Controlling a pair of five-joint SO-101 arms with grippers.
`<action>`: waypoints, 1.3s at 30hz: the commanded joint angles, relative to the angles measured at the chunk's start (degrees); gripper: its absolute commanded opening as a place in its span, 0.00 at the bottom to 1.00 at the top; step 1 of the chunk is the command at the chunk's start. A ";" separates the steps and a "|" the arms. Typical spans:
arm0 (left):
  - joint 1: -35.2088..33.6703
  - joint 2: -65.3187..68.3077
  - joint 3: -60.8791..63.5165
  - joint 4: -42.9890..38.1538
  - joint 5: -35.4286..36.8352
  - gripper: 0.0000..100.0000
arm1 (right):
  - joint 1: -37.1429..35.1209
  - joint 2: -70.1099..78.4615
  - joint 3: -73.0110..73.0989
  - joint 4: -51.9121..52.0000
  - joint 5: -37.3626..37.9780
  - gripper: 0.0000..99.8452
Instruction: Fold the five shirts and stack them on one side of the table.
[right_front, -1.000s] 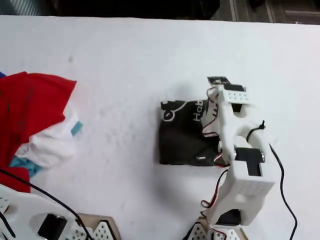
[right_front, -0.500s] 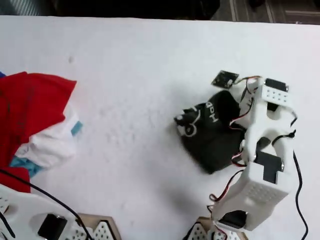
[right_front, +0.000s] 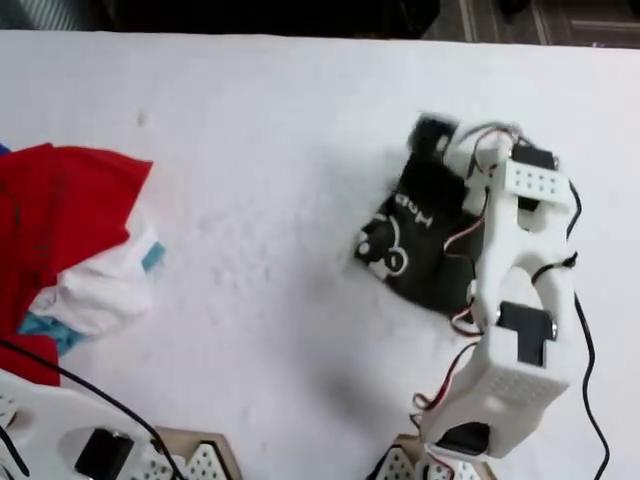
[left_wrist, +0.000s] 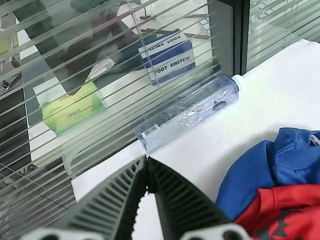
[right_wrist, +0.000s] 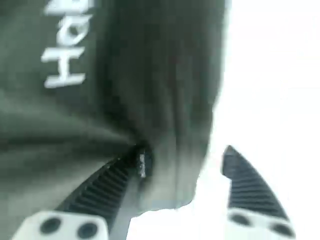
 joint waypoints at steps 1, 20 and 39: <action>0.13 -3.47 -0.18 0.00 -0.35 0.02 | -1.27 -6.02 -4.31 -0.57 -18.29 0.34; 0.22 -3.38 0.09 0.00 -0.35 0.02 | -5.85 -9.71 -2.20 25.80 -80.97 0.39; -0.13 -3.38 0.09 0.00 -0.35 0.02 | -6.20 18.59 -4.84 7.16 -90.02 0.48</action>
